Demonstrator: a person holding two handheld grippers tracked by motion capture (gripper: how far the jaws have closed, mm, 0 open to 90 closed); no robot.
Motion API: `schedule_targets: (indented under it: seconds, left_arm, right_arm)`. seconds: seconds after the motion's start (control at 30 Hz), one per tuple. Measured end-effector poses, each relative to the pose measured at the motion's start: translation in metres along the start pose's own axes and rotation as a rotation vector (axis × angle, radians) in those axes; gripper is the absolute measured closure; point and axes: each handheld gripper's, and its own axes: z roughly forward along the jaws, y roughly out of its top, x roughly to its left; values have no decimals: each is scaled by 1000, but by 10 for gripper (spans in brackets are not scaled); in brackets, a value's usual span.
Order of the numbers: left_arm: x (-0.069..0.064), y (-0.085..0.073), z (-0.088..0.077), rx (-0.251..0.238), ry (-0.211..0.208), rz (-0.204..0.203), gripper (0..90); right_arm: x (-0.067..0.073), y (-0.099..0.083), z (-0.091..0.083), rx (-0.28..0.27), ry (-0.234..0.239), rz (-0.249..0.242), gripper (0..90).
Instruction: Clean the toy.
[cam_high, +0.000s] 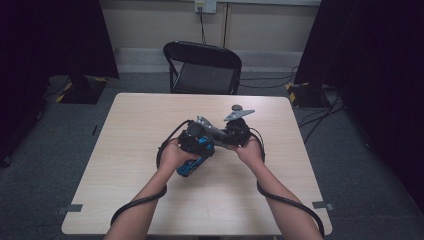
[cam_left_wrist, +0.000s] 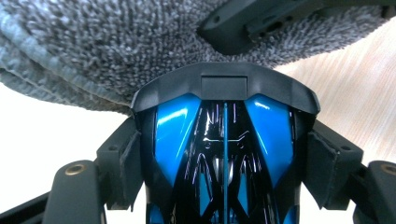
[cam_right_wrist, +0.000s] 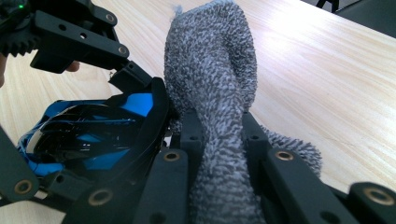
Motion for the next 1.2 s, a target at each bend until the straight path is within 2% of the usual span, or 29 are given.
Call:
schedule_targets:
  seconds: [0.33,1.2]
  left_arm:
    - [3,-1,-1,3,2,-13,256]
    - [19,-5,-8,6,58,-49,256]
  right_arm:
    - [0,-3,-4,1,27,2,769]
    - [5,-20,-16,-11,95,-17,768]
